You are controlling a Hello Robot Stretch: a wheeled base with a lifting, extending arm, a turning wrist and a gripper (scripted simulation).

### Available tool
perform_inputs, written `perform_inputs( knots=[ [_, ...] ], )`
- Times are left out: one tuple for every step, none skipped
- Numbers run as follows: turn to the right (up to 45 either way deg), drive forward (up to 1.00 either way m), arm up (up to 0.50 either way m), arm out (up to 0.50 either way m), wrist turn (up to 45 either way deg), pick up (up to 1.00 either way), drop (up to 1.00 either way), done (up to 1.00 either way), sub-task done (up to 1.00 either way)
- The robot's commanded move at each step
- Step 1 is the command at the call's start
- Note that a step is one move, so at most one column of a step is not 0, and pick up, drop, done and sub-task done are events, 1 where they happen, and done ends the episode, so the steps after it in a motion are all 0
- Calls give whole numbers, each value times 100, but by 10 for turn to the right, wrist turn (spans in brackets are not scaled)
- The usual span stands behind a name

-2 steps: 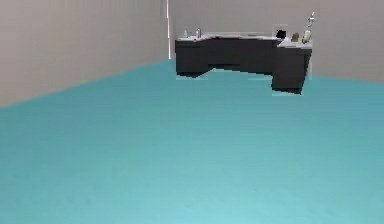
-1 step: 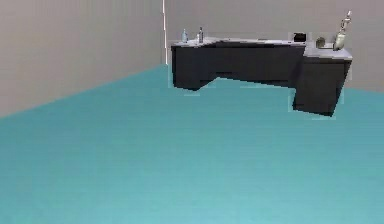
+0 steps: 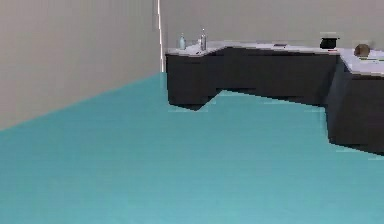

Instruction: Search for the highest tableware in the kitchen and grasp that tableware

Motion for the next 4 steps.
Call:
perform_inputs(
  knots=[
    [0,100,0,0,0,0,0,0,0],
    [0,100,0,0,0,0,0,0,0],
    [30,0,0,0,0,0,0,0,0],
    [0,30,0,0,0,0,0,0,0]
  ],
)
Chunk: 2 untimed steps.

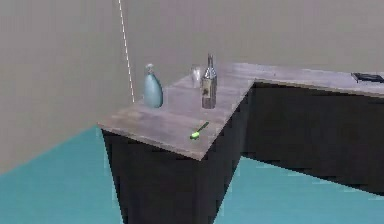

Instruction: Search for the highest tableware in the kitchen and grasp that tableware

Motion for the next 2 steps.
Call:
perform_inputs(
  knots=[
    [450,0,0,0,0,0,0,0,0],
    [180,0,0,0,0,0,0,0,0]
  ],
)
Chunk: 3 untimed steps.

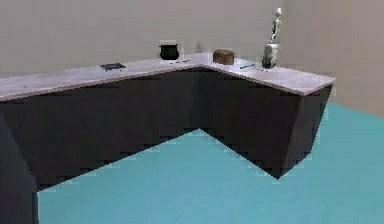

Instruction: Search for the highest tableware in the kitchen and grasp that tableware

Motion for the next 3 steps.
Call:
perform_inputs(
  knots=[
    [0,60,0,0,0,0,0,0,0],
    [-330,0,0,0,0,0,0,0,0],
    [0,40,0,0,0,0,0,0,0]
  ],
)
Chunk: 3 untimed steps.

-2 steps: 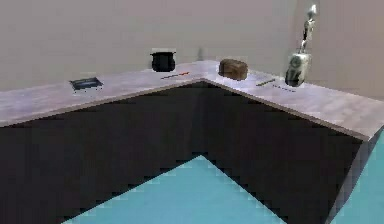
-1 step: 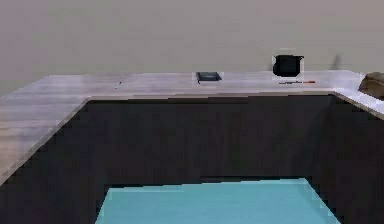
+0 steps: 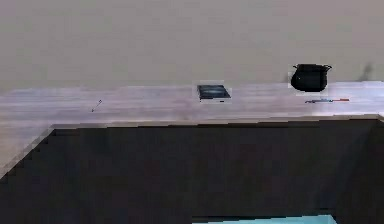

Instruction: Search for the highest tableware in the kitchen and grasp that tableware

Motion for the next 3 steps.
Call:
perform_inputs(
  knots=[
    [-450,0,0,0,0,0,0,0,0],
    [-450,0,0,0,0,0,0,0,0],
    [-450,0,0,0,0,0,0,0,0]
  ],
)
